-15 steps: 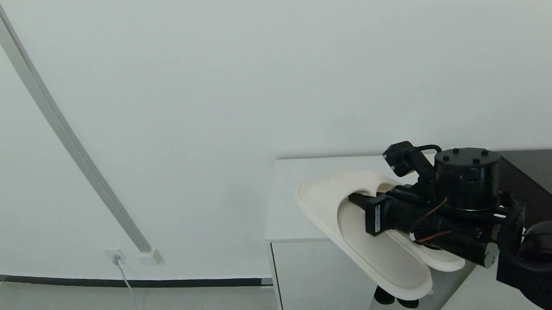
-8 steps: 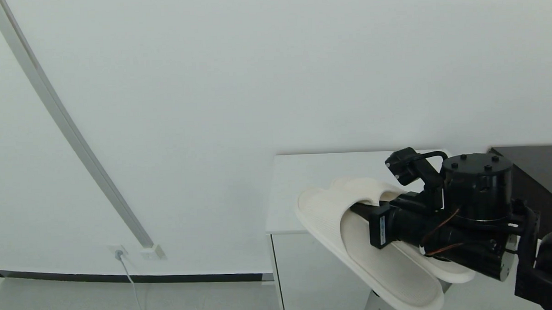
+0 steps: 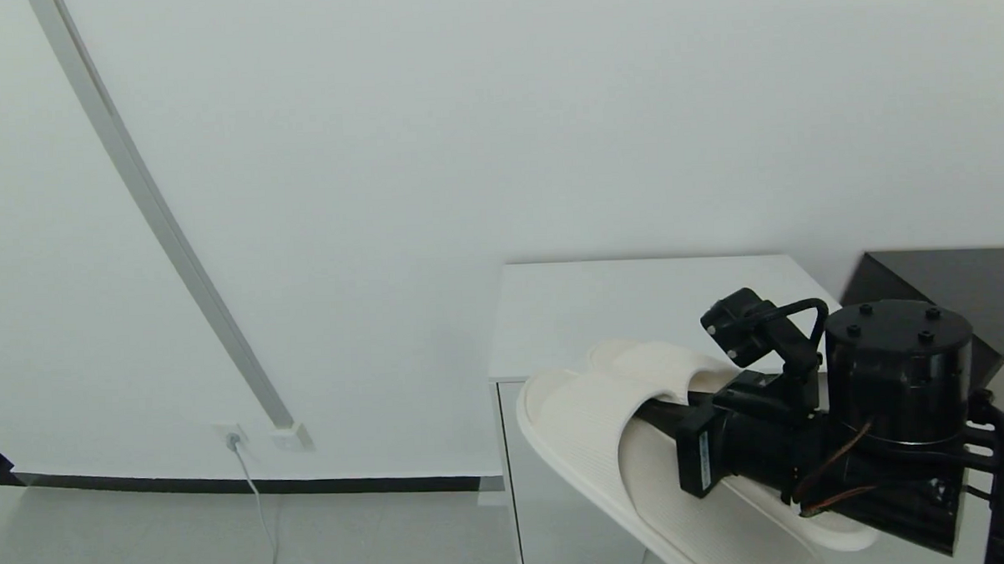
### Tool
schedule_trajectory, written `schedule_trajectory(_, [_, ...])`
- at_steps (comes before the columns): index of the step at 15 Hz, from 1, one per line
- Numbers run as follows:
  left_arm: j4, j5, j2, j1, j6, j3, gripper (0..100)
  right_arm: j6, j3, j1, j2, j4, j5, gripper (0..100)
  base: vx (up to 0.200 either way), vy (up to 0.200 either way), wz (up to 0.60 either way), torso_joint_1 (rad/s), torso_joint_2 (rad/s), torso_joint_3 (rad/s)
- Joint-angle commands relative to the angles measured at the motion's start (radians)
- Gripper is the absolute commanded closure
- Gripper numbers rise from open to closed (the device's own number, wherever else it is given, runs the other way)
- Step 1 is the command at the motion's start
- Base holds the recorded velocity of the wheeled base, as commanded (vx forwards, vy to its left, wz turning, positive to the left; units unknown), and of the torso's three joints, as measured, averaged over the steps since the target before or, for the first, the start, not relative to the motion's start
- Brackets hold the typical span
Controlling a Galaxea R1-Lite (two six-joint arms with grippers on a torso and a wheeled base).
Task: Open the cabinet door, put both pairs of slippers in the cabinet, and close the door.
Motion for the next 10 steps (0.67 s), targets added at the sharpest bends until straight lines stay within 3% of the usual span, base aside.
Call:
schedule_trajectory(1, [0.0, 0.0, 0.001, 0.001, 0.0, 0.0, 100, 0.0, 0.01, 0.004, -0.015, -0.001, 0.007, 100, 0.0, 0.0, 0.0, 0.0, 0.0, 0.0])
schedule_trajectory(7, [0.0, 0.0, 0.001, 0.001, 0.0, 0.0, 100, -0.069, 0.049, 0.001, -0.026, -0.01, 0.032, 100, 0.0, 0.0, 0.0, 0.0, 0.0, 0.0])
schedule_trajectory(10, [0.0, 0.0, 0.001, 0.001, 0.001, 0.0, 100, -0.066, 0.052, 0.001, -0.023, -0.011, 0.035, 100, 0.0, -0.2, 0.0, -0.002, 0.0, 0.002])
